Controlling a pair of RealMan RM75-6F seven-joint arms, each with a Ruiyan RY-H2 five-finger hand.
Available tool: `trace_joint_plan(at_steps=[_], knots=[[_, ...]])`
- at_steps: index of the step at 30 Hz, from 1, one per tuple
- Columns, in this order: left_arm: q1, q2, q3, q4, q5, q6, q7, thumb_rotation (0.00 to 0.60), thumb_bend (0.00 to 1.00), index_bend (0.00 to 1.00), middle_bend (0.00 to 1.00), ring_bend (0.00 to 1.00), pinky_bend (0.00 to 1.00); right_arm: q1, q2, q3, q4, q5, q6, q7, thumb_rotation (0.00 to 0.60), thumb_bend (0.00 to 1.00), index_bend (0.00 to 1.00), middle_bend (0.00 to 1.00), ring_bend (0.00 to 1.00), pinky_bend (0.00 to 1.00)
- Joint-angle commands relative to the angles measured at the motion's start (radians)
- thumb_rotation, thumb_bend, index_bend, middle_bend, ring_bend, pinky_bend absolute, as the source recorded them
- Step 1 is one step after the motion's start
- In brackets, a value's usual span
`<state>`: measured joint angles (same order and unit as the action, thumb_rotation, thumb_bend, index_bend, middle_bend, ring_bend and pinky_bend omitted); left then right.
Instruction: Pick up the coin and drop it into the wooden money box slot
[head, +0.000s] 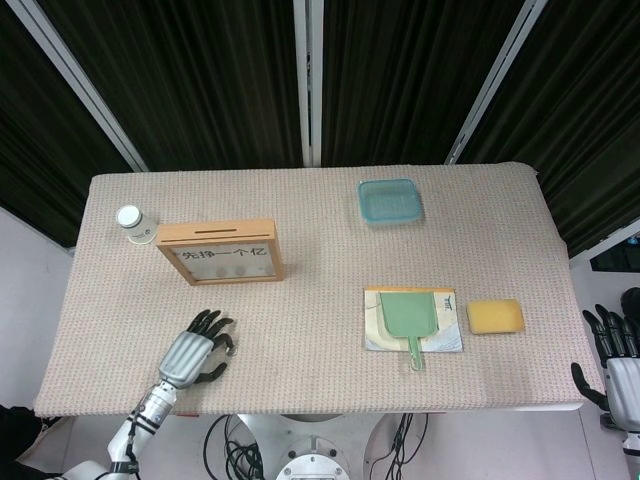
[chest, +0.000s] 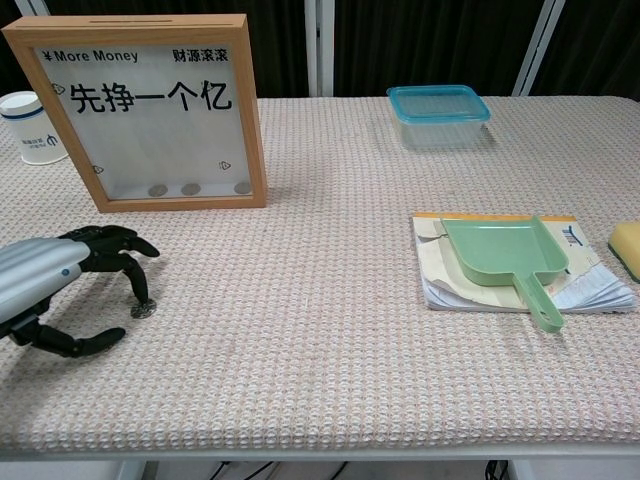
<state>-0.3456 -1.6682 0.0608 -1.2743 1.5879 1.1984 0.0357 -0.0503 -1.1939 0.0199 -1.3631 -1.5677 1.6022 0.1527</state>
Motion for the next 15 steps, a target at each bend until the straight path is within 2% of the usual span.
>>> trace_joint_plan(at_steps=[1, 15], knots=[[-0.001, -0.003, 0.001, 0.003, 0.000, -0.001, -0.002, 0.600, 0.31, 0.41, 0.13, 0.01, 0.06, 0.000, -0.001, 0.000, 0.001, 0.001, -0.001, 0.001, 0.600, 0.33, 0.00, 0.00, 0.00, 0.00], [-0.020, -0.017, -0.003, 0.022, -0.007, -0.022, -0.010, 0.600, 0.29, 0.43, 0.14, 0.01, 0.06, -0.002, -0.005, -0.001, 0.014, 0.005, -0.005, 0.011, 0.600, 0.33, 0.00, 0.00, 0.00, 0.00]])
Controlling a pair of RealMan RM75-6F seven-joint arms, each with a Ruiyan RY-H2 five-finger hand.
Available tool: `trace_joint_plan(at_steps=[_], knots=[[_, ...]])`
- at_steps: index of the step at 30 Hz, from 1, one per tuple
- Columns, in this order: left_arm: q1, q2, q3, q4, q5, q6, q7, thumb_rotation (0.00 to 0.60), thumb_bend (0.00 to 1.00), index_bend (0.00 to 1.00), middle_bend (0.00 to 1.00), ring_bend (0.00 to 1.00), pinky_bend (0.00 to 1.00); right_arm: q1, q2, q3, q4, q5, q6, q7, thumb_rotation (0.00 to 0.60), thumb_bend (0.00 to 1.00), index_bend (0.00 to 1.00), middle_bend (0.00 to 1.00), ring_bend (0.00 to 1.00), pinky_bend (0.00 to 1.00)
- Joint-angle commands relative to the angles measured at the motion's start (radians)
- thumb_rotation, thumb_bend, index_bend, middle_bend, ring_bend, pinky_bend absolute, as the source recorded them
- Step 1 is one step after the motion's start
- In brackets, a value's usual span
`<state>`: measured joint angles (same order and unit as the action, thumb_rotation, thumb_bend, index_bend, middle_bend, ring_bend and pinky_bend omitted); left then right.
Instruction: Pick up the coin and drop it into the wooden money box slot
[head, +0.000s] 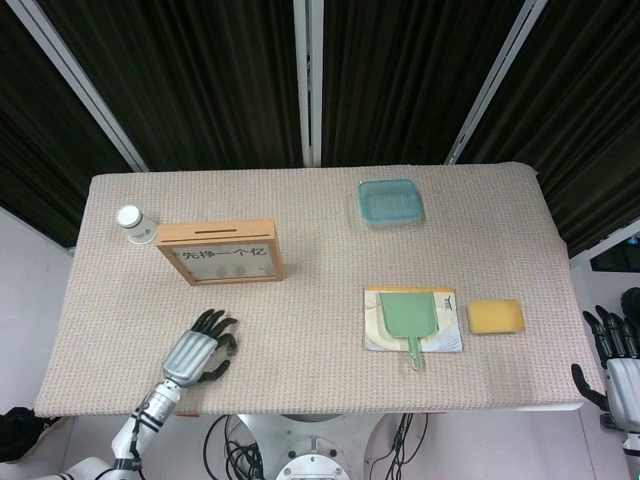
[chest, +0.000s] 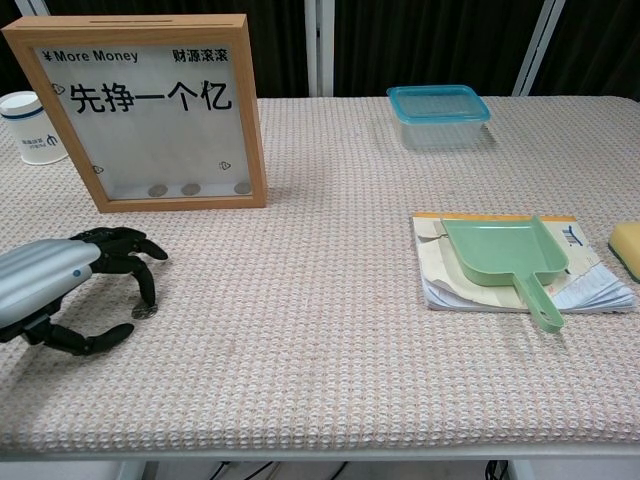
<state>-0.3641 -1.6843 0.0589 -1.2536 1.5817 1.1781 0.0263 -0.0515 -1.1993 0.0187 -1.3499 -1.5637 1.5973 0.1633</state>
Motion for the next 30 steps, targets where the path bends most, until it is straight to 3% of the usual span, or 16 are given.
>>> trace_joint_plan(at_steps=[1, 30], knots=[[-0.003, -0.002, -0.001, 0.002, -0.001, -0.003, 0.000, 0.600, 0.29, 0.43, 0.14, 0.01, 0.06, -0.001, 0.000, 0.000, 0.002, 0.002, 0.000, 0.001, 0.600, 0.33, 0.00, 0.00, 0.00, 0.00], [-0.026, -0.052, -0.013, 0.078, 0.005, 0.013, -0.054, 0.600, 0.29, 0.51, 0.17, 0.01, 0.07, -0.005, -0.002, 0.003, 0.018, 0.015, -0.008, 0.018, 0.600, 0.34, 0.00, 0.00, 0.00, 0.00]])
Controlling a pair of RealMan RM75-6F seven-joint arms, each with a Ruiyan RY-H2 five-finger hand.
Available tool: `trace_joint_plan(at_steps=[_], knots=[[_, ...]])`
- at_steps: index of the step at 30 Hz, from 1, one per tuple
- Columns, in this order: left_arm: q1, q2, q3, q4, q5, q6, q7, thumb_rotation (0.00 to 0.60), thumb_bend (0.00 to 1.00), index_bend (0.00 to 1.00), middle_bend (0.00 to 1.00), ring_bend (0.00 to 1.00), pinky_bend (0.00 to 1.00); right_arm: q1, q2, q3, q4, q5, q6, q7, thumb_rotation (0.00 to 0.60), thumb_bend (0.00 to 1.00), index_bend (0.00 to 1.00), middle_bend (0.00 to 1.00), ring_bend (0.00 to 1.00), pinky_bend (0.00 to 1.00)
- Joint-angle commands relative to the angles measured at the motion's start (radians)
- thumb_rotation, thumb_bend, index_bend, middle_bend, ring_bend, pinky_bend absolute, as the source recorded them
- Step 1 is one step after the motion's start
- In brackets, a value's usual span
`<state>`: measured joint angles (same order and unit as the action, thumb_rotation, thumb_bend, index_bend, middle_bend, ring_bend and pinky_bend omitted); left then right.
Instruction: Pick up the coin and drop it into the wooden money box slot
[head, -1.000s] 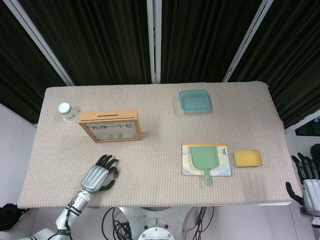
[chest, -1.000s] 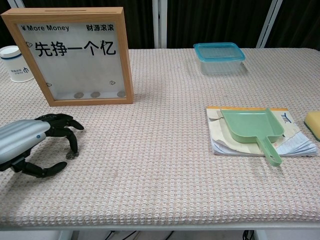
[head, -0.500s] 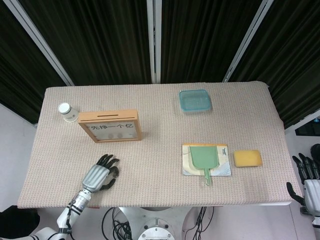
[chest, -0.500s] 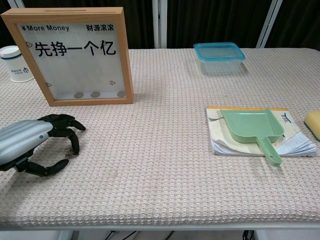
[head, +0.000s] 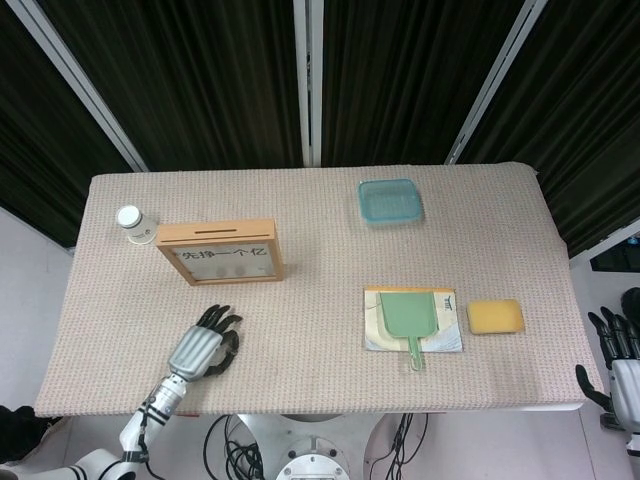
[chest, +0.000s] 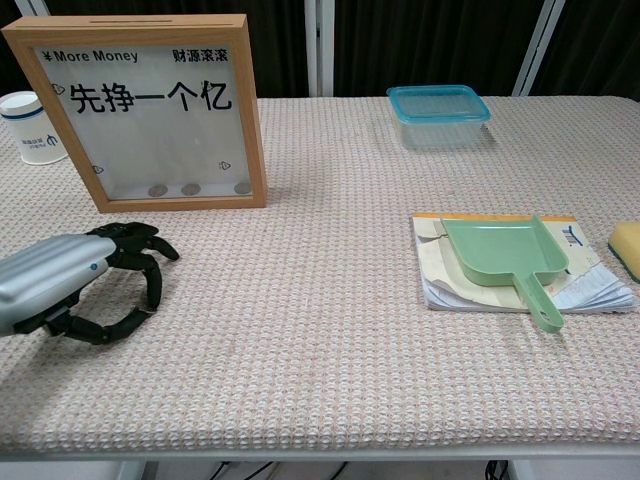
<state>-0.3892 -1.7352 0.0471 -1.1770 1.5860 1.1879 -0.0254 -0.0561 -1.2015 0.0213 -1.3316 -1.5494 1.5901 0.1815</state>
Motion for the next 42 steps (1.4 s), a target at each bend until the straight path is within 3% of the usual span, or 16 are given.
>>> trace_joint_plan(at_steps=[1, 19, 42], knots=[[-0.001, -0.001, -0.002, 0.002, 0.002, 0.006, -0.004, 0.600, 0.29, 0.51, 0.17, 0.01, 0.07, 0.000, 0.000, 0.000, 0.000, 0.000, -0.001, 0.000, 0.600, 0.34, 0.00, 0.00, 0.00, 0.00], [-0.008, -0.013, -0.004, 0.025, 0.010, 0.029, -0.060, 0.600, 0.29, 0.53, 0.20, 0.02, 0.08, 0.001, 0.001, -0.001, -0.004, 0.012, -0.019, -0.008, 0.600, 0.34, 0.00, 0.00, 0.00, 0.00], [-0.010, -0.008, -0.007, 0.021, -0.010, 0.020, -0.036, 0.600, 0.40, 0.59, 0.21, 0.02, 0.08, -0.003, -0.002, -0.001, 0.008, 0.018, -0.024, 0.005, 0.600, 0.34, 0.00, 0.00, 0.00, 0.00]])
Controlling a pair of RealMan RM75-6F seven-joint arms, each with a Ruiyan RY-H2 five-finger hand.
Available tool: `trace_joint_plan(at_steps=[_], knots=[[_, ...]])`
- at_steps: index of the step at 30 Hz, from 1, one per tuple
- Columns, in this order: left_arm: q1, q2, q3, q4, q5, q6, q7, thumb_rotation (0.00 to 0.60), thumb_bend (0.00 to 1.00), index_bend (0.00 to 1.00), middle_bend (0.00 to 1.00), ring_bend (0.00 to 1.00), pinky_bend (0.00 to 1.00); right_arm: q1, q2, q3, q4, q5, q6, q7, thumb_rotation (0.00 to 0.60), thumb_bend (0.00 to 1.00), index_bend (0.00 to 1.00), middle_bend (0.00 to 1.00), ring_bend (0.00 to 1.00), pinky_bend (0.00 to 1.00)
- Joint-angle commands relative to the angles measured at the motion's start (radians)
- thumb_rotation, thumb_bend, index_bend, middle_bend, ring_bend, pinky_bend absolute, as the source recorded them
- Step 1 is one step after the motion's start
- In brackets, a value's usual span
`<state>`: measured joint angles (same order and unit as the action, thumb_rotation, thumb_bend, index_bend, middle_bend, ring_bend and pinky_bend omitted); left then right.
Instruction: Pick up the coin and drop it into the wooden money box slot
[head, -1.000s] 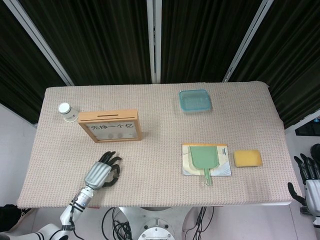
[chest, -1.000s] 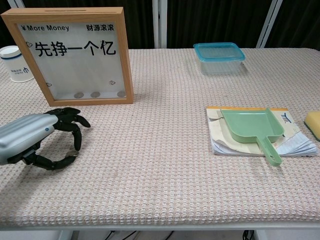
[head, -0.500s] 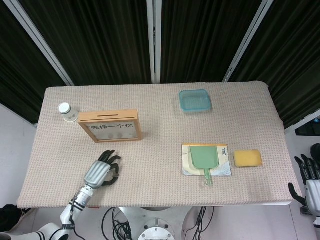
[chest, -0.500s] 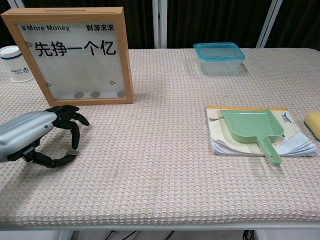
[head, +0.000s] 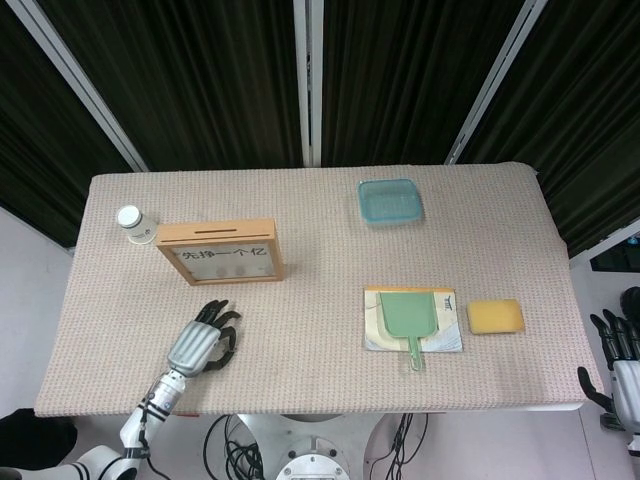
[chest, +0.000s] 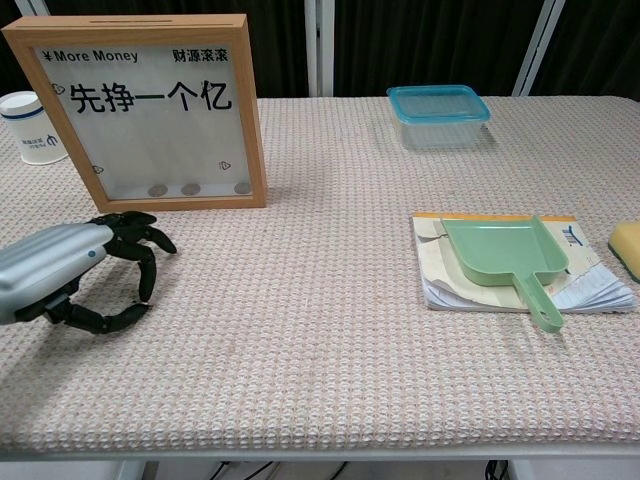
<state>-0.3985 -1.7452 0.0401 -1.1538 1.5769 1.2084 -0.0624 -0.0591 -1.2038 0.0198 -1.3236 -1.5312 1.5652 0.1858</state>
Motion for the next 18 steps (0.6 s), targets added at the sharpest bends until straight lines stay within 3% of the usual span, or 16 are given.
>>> trace_joint_plan(at_steps=[1, 7, 13, 18], knots=[[0.000, 0.003, 0.000, -0.006, -0.001, 0.001, 0.003, 0.600, 0.40, 0.59, 0.21, 0.02, 0.08, -0.001, 0.000, 0.000, 0.000, 0.000, 0.002, 0.000, 0.600, 0.34, 0.00, 0.00, 0.00, 0.00], [0.016, 0.054, 0.011, -0.089, 0.021, 0.046, 0.025, 0.600, 0.40, 0.59, 0.21, 0.02, 0.08, -0.004, 0.004, 0.002, -0.003, -0.001, 0.010, 0.002, 0.600, 0.34, 0.00, 0.00, 0.00, 0.00], [0.043, 0.183, 0.016, -0.260, 0.062, 0.140, 0.096, 0.600, 0.40, 0.60, 0.21, 0.02, 0.08, -0.002, 0.005, 0.004, -0.009, -0.007, 0.015, -0.001, 0.600, 0.34, 0.00, 0.00, 0.00, 0.00], [0.046, 0.315, -0.013, -0.417, 0.076, 0.187, 0.144, 0.600, 0.40, 0.60, 0.23, 0.03, 0.09, 0.003, 0.004, 0.003, -0.018, -0.017, 0.017, -0.011, 0.600, 0.34, 0.00, 0.00, 0.00, 0.00]])
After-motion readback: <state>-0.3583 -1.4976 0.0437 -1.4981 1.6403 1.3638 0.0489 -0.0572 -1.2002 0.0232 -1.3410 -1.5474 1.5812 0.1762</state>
